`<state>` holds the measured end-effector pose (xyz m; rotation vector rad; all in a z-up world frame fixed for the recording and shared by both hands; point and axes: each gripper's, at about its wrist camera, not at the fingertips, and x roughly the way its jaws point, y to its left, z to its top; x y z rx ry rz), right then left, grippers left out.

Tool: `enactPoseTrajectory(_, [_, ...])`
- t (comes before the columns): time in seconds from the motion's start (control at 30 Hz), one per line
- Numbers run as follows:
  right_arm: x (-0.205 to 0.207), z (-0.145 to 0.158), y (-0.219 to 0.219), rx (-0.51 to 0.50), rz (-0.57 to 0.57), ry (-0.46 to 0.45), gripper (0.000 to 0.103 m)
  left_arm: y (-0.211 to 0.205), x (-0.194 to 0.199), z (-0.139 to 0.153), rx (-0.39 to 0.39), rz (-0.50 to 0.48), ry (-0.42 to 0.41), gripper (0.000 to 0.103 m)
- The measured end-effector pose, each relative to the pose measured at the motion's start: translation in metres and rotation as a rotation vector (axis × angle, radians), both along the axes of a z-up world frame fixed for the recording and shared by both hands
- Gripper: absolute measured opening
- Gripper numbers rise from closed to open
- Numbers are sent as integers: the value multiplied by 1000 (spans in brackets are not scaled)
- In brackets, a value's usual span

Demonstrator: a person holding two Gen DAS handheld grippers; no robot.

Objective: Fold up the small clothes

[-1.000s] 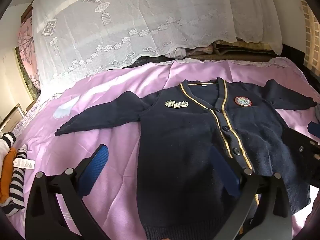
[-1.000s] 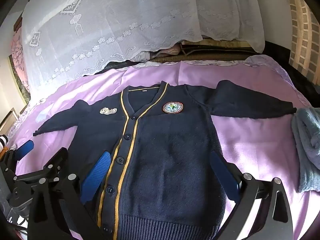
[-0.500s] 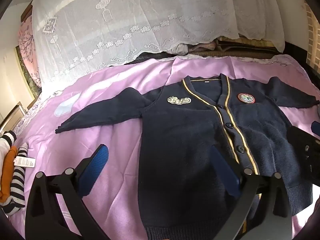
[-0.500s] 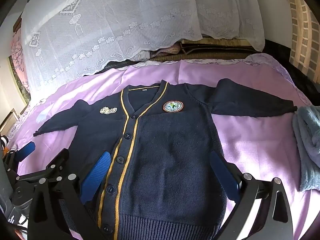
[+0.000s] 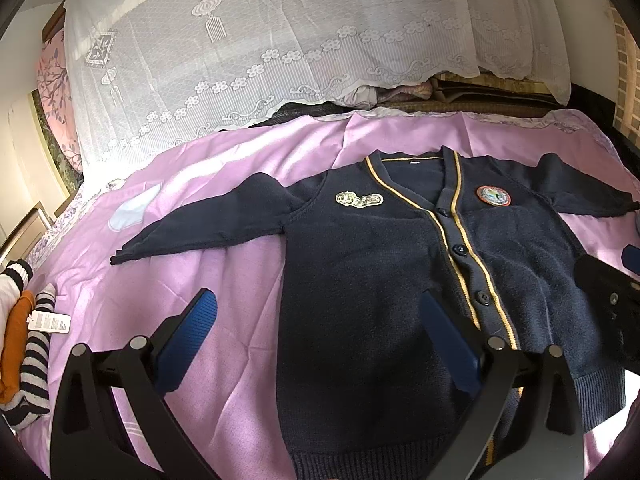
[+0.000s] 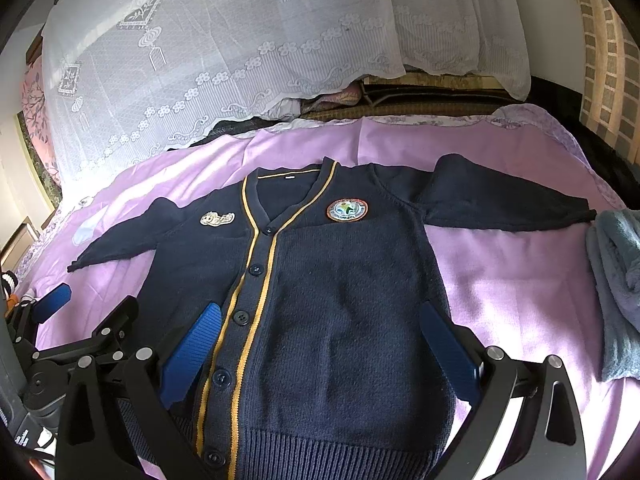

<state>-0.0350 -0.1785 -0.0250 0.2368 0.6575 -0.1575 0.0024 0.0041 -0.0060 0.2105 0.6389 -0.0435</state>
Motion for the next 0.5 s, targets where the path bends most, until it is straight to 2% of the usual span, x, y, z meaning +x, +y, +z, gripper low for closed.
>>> enactPoseTrajectory(0.5, [-1, -2, -2, 18, 4, 9, 100, 1, 0, 0, 0, 2, 0, 99])
